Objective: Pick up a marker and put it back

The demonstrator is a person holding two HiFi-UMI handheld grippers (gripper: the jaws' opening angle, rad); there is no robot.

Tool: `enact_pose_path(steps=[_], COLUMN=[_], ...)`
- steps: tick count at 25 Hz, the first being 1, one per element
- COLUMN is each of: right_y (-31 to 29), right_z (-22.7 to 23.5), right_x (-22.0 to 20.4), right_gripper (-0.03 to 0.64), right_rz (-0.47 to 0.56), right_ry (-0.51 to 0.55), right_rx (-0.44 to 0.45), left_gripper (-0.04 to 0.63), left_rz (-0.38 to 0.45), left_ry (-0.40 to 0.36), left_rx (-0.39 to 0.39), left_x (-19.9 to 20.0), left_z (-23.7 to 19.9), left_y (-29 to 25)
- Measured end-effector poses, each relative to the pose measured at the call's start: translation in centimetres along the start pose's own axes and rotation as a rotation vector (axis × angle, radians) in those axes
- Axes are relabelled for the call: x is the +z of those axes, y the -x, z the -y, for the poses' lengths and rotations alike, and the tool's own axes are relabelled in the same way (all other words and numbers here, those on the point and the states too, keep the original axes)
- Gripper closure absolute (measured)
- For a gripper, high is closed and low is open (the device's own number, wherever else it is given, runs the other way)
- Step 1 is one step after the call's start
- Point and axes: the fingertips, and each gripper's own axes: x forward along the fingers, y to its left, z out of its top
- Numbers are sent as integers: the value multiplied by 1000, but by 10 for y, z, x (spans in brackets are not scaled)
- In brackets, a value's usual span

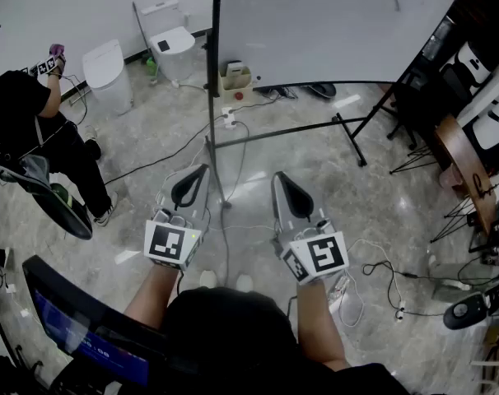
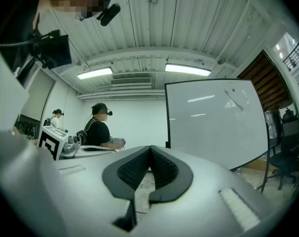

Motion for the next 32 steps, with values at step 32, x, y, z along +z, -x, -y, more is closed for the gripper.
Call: enact_pose_path(steps=[32], right_y=[-7], right_z=[42], right_x=[-9], right_gripper=[607], right_rz=[-8], right_ry=[-43], right_rx=[44], left_gripper=[591], left_rz=[-13], left_ry=[12], left_rx=[24], left_x=[-10], left_z=[13], left_y=[-40])
